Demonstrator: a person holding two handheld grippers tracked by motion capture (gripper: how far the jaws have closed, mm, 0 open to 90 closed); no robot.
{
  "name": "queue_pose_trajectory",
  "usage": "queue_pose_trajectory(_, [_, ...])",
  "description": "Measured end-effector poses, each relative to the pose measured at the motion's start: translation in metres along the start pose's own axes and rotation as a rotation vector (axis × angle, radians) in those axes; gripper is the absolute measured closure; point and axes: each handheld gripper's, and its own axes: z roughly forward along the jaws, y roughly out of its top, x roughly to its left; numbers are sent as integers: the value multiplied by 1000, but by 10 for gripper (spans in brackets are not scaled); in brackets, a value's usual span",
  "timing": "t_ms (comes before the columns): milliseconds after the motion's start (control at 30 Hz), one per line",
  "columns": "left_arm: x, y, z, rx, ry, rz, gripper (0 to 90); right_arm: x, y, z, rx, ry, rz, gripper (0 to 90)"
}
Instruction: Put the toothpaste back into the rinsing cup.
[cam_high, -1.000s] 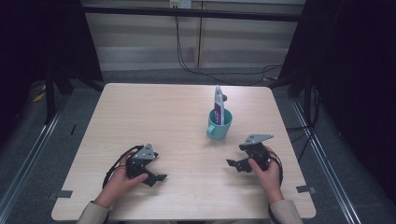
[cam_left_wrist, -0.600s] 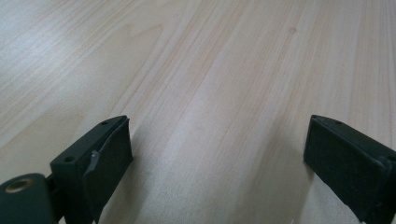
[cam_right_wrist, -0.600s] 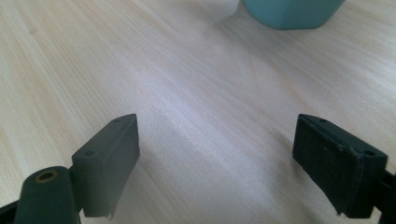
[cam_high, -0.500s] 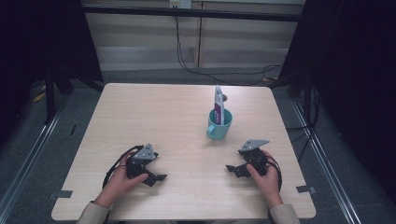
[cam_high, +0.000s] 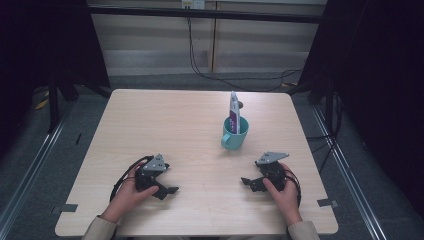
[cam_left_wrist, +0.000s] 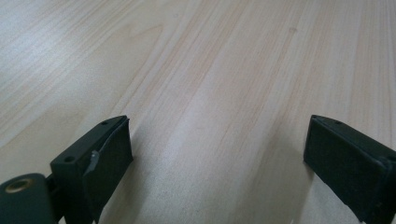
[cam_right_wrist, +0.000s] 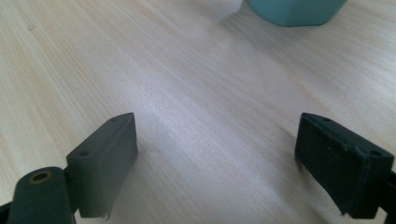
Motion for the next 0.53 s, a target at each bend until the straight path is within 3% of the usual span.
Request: queue_pose_trajectory(533, [0, 0, 0, 1, -1, 3, 74, 1, -1, 1, -8, -5, 6, 118])
